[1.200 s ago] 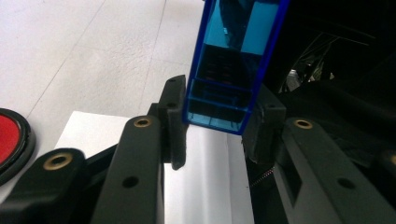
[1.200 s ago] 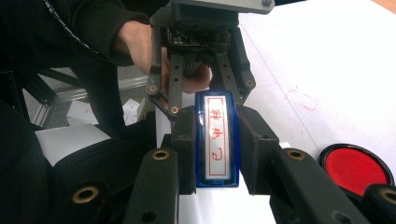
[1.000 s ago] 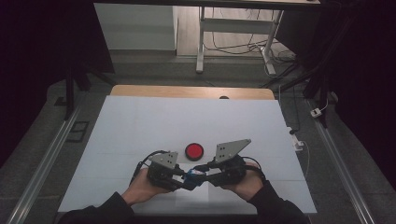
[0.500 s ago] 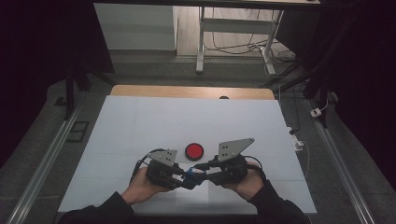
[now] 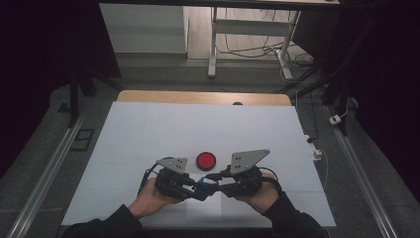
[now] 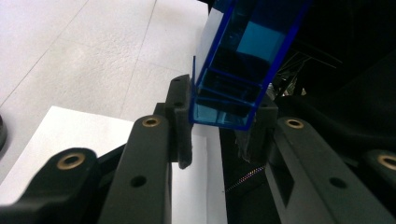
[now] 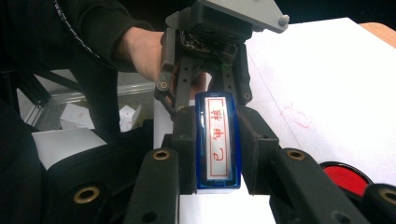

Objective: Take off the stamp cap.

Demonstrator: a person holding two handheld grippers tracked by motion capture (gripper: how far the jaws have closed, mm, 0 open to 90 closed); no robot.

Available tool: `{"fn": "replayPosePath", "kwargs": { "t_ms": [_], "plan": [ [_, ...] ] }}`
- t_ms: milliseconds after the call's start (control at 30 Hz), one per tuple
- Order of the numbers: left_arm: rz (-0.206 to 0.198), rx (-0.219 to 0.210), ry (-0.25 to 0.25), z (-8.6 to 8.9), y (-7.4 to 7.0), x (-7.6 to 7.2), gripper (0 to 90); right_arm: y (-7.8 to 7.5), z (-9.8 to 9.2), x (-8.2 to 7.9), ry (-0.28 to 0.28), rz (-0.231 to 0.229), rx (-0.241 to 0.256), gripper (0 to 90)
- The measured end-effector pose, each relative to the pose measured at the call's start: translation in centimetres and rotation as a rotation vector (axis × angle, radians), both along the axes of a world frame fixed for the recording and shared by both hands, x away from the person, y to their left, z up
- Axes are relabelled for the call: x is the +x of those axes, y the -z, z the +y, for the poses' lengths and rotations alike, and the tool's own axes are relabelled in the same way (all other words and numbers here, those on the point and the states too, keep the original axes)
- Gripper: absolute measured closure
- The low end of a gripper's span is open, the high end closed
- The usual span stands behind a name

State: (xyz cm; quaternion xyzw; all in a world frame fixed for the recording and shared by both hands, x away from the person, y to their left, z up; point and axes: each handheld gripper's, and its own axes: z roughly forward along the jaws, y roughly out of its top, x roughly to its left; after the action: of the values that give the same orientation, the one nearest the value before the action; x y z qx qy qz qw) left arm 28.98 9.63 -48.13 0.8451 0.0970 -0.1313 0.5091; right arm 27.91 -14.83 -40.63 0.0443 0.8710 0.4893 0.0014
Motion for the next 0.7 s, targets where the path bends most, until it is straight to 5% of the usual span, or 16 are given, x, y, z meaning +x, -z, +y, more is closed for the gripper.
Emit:
{"fn": "replayPosePath", "kwargs": {
  "t_ms": [467,700],
  "plan": [
    [-0.079,0.091,-0.016,-0.45,0.01,-0.53,68.4,0.24,-0.52,0.69,0.025,0.045,0.025,70.5],
    [-0.090,0.167,-0.095,-0.31,0.01,-0.65,68.2,0.16,-0.66,0.59,0.055,0.023,0.016,70.4]
  ]
}}
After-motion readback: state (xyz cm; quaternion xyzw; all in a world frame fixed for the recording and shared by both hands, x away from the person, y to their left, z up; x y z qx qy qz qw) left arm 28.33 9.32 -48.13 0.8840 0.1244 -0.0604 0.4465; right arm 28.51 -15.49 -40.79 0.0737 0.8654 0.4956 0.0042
